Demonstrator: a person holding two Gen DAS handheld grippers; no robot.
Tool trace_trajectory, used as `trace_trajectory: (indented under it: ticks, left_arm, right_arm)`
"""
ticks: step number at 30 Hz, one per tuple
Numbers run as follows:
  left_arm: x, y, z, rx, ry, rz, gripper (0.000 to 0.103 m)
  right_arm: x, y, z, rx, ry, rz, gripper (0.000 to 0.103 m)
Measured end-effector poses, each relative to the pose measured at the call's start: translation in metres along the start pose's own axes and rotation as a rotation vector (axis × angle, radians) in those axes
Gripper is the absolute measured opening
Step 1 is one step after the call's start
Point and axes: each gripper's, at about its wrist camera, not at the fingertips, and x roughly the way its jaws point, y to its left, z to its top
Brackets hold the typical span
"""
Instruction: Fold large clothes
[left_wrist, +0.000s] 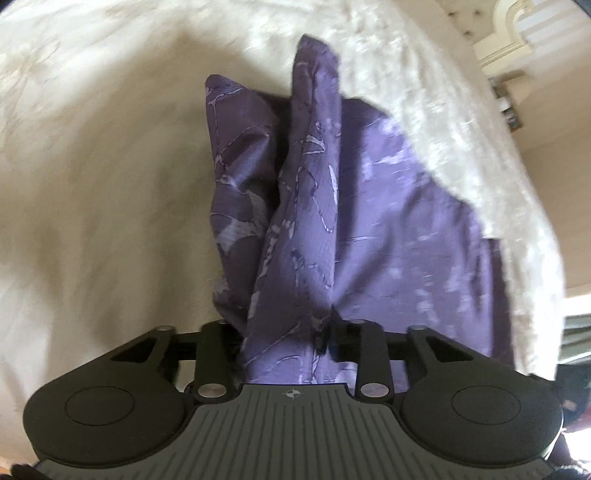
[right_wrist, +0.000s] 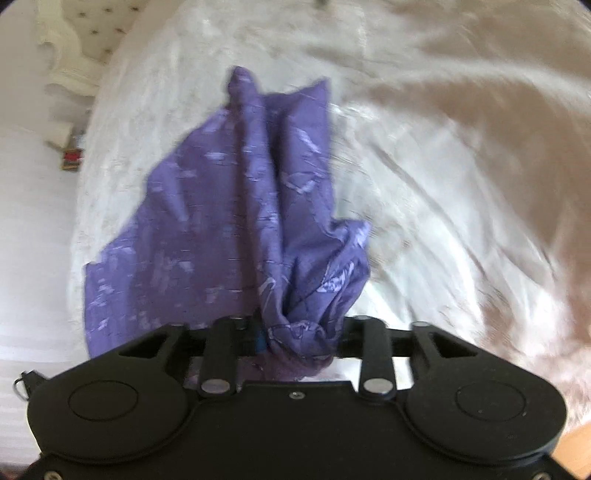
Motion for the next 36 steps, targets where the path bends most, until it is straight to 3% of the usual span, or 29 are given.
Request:
trace_trajectory:
  ticks: [4, 7, 14, 17, 19, 22, 26, 32, 36]
  left_arm:
    - [0.011, 0.009, 0.005, 0.0, 0.007, 0.009, 0.053]
    - [0.016, 0.007, 0.009, 0.022, 0.012, 0.015, 0.058]
    - [0.024, 0.031, -0.006, -0.07, 0.008, -0.039, 0.074]
    - [0.026, 0.033, -0.006, -0.08, 0.005, -0.054, 0.08]
    - [0.029, 0.031, -0.006, -0.059, 0.004, -0.058, 0.088]
    - [0.034, 0.022, -0.006, 0.009, 0.006, -0.064, 0.103]
    - [0.038, 0.008, -0.01, 0.114, -0.002, -0.019, 0.103]
    - [0.035, 0.013, -0.016, 0.107, -0.029, -0.045, 0.103]
    - [0.034, 0.016, -0.016, 0.101, -0.028, -0.056, 0.103]
  right_arm:
    - [0.007, -0.001, -0.006, 0.026, -0.026, -0.089, 0.07]
    - [0.0, 0.003, -0.009, 0.005, -0.054, -0.151, 0.074]
    - [-0.032, 0.047, -0.012, -0.205, -0.216, -0.341, 0.076]
    - [-0.036, 0.078, -0.01, -0.314, -0.31, -0.351, 0.08]
    - [-0.03, 0.102, -0.006, -0.404, -0.338, -0.313, 0.093]
    - [-0.004, 0.136, -0.002, -0.53, -0.3, -0.253, 0.097]
    - [0.043, 0.177, 0.0, -0.642, -0.22, -0.184, 0.097]
    - [0.098, 0.22, 0.0, -0.741, -0.129, -0.114, 0.098]
    - [0.131, 0.23, 0.008, -0.775, -0.054, -0.157, 0.098]
